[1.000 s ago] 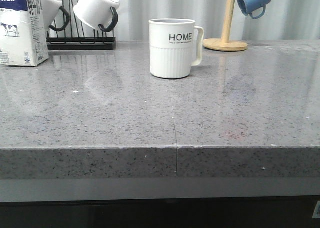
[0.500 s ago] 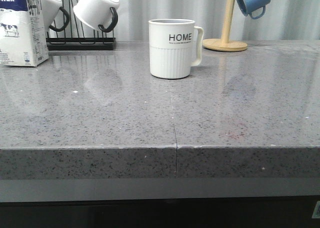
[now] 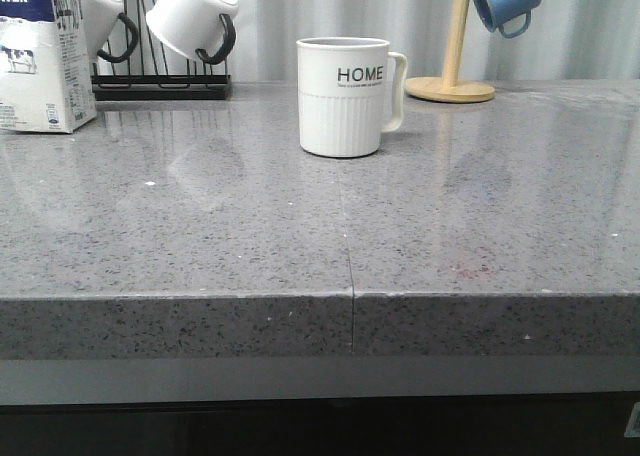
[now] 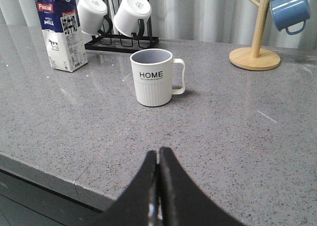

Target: Place milk next to cup

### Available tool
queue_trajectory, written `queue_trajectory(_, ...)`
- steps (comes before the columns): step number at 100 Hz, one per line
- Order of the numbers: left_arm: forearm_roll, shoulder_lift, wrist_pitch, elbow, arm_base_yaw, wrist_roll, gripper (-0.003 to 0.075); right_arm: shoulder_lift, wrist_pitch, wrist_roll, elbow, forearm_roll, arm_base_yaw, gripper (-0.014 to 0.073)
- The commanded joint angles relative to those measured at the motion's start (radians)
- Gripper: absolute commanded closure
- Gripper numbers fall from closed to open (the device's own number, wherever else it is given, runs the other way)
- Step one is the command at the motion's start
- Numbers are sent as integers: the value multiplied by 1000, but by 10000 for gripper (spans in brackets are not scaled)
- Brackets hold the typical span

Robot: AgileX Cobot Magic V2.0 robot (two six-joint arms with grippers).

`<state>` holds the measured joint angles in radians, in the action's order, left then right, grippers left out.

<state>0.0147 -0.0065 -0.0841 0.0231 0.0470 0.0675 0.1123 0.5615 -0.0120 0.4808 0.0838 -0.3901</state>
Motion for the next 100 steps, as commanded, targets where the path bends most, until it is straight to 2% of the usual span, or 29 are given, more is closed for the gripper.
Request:
queue_trajectory(1, 7, 19, -8, 112, 0, -10, 741, 11, -72, 12, 25, -8, 4, 591)
queue_trajectory(15, 7, 130, -93, 262, 0, -10, 741, 11, -72, 12, 25, -8, 4, 591)
queue_trajectory(45, 0, 492, -109, 506, 0, 2, 724, 11, -72, 12, 25, -8, 4, 591)
queue_trajectory(50, -3, 551, -90, 541, 0, 2, 680, 11, -72, 12, 25, -8, 4, 591)
queue_trajectory(55, -3, 609, -63, 566, 0, 2, 601, 11, -72, 12, 25, -8, 4, 591)
queue_trajectory(62, -3, 689, -8, 596, 0, 2, 442, 11, -72, 12, 25, -8, 4, 591)
queue_trajectory(73, 18, 821, 76, 647, 0, 1, 123, 11, -72, 12, 25, -8, 4, 591)
queue_trajectory(79, 38, 873, 104, 676, 0, 1, 23, 11, -72, 12, 25, -8, 4, 591)
queue_trajectory(83, 38, 921, 130, 696, 0, 1, 6, 11, -72, 12, 25, -8, 4, 591)
queue_trajectory(100, 40, 1099, 217, 782, 0, 1, 73, 11, -72, 12, 25, -8, 4, 591)
